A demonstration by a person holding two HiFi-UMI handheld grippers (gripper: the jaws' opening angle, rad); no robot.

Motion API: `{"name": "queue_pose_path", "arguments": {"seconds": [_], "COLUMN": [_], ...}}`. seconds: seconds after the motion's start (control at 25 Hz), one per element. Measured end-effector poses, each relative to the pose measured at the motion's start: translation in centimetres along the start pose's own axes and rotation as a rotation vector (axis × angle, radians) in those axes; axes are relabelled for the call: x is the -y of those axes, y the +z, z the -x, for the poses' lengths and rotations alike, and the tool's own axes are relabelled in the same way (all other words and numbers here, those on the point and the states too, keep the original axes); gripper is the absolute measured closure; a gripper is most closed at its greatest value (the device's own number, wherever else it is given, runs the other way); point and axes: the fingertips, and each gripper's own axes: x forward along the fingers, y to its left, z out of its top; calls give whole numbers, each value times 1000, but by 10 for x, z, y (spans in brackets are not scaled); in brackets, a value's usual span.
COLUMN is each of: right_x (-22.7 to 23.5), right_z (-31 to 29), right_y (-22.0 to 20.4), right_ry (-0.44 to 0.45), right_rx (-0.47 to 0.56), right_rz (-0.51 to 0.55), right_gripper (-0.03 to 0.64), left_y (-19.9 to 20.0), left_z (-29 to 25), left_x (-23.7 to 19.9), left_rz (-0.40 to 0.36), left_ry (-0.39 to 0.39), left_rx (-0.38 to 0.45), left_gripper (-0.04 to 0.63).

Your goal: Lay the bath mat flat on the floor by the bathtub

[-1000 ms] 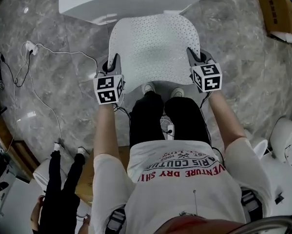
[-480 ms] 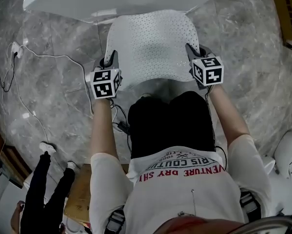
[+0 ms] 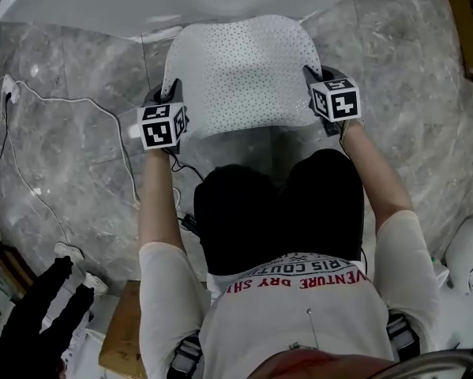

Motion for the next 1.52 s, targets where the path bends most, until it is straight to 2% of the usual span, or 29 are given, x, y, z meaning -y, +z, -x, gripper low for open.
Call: {"name": "queue_pose_path", "arguments": {"seconds": [0.16,0.44,0.68,0.8,0.92,0.96,1.0,1.04,1.08,1.16,1.24,1.32,1.4,1.52], "right_x": [14,39,63,68,66,67,67,68,70,72,73,72,71,63], "right_z": [-17,-46,-76,-80,-80,-80,-80,-80,-80,-78,-76,-72,-68,-64], "right_y": [-18,-48,-75,-79,-79,-80,-81,-81,-79,-72,-65,-58,-55,-52], "right_ry": [-34,-111,-168,-168,-148,-145,-147,-154,-168,-205,-240,-277,-294,-266], "right_rx": [-60,-117,-156,-145,-119,-114,-107,-96,-79,-39,-16,-2,6,12], "right_rz": [13,-7,31,3,-9,-9,-10,-14,-19,-3,62,149,216,228], "right_gripper": [603,603,603,603,601,601,597,501,424,367,334,322,319,321], "left_y": [-9,-44,-72,-83,-83,-84,-85,-87,-89,-91,-90,-87,-86,-85], "left_z": [-14,-46,-75,-82,-79,-78,-79,-80,-81,-81,-79,-75,-71,-68], "left_x": [-12,-45,-70,-81,-85,-83,-81,-79,-79,-83,-90,-96,-97,-92], "left_rz": [-51,-57,-60,-29,40,52,57,56,51,47,72,112,129,127], "left_ry": [26,108,189,225,240,235,227,223,228,262,299,325,332,315], "left_rx": [-38,-108,-194,-233,-234,-231,-229,-229,-230,-221,-188,-153,-134,-130], "left_gripper": [575,574,574,572,574,536,455,383,347,286,220,177,172,172]}}
